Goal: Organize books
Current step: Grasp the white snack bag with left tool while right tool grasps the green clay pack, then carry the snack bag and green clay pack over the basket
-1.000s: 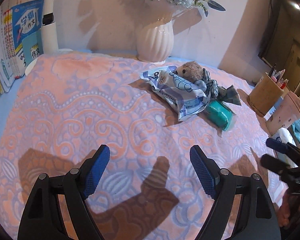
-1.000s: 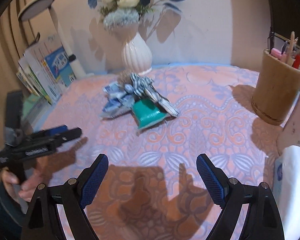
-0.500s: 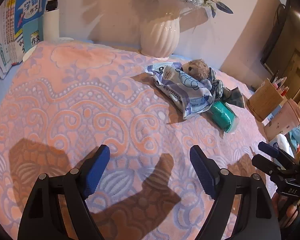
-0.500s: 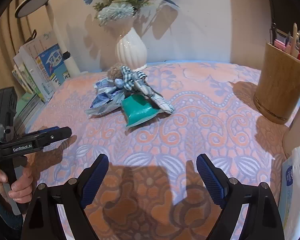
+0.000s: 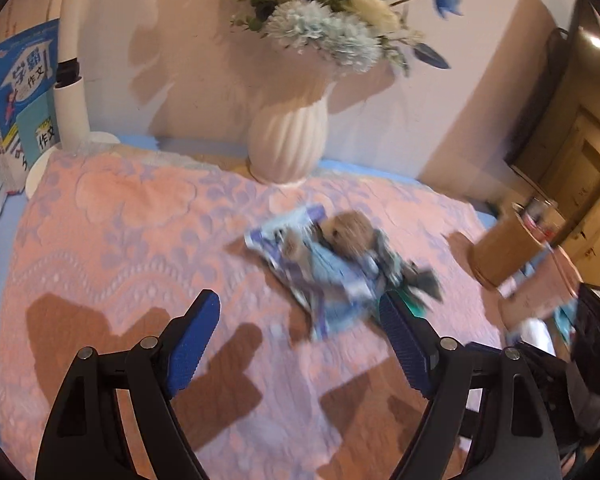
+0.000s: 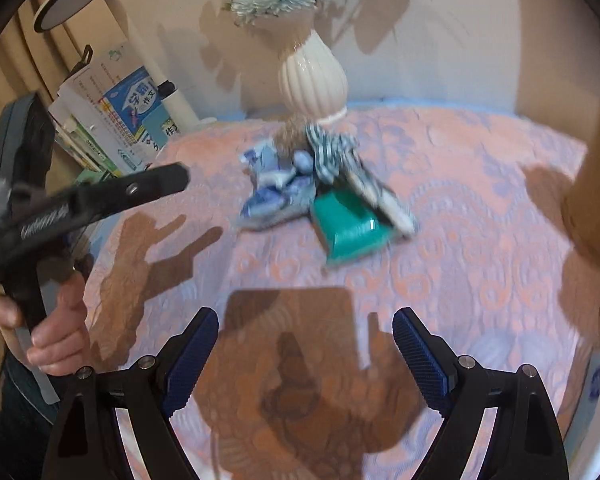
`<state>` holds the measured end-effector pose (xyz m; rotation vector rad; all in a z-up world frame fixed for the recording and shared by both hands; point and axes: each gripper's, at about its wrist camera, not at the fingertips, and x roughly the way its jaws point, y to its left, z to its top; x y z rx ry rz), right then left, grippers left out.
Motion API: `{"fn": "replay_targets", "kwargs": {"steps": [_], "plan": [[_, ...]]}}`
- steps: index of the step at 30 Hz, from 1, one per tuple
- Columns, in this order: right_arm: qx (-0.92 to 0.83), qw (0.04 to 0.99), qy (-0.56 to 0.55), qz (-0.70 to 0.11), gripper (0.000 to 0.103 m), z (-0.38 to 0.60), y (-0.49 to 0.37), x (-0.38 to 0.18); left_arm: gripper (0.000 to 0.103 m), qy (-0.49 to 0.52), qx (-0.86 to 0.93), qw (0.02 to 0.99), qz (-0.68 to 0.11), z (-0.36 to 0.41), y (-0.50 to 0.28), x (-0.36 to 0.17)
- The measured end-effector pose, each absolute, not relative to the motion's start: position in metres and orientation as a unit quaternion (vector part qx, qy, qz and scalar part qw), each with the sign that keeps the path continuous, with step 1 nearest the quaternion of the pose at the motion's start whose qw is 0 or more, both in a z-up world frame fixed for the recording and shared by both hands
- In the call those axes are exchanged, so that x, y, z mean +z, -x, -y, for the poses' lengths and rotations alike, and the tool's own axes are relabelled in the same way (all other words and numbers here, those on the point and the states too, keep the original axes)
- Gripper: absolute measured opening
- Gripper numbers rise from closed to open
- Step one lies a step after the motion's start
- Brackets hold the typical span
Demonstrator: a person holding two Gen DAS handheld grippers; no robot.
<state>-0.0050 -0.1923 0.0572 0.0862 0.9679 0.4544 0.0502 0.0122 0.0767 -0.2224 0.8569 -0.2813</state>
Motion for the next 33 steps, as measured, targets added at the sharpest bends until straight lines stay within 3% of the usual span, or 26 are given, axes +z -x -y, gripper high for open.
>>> {"fn": "replay_targets", "kwargs": {"steps": [7, 16, 18, 20, 23, 33], "plan": [[0.191, 0.861, -0.040, -0.469, 0.084, 0.185, -0.037, 0.032, 0.081, 0.140, -0.158, 0.864, -0.456, 0.001, -0.101, 0.034], [0.167, 0.872, -0.042, -0.458, 0.083, 0.176, -0.069, 0.020, 0.080, 0.150, -0.175, 0.854, -0.466, 0.019, -0.124, 0.018], [0.158, 0.877, -0.027, -0.452, 0.079, 0.171, -0.071, 0.019, 0.067, 0.142, -0.180, 0.856, -0.463, 0.021, -0.124, 0.017], [0.149, 0.881, -0.010, -0.448, 0.062, 0.168, -0.069, 0.019, 0.056, 0.128, -0.179, 0.860, -0.460, 0.022, -0.122, 0.017], [0.154, 0.882, -0.016, -0.446, 0.053, 0.170, -0.066, 0.020, 0.045, 0.129, -0.181, 0.860, -0.460, 0.016, -0.119, 0.019], [0.170, 0.873, -0.039, -0.456, 0.048, 0.187, -0.012, 0.028, 0.042, 0.120, -0.178, 0.867, -0.451, -0.008, -0.062, 0.035]]}}
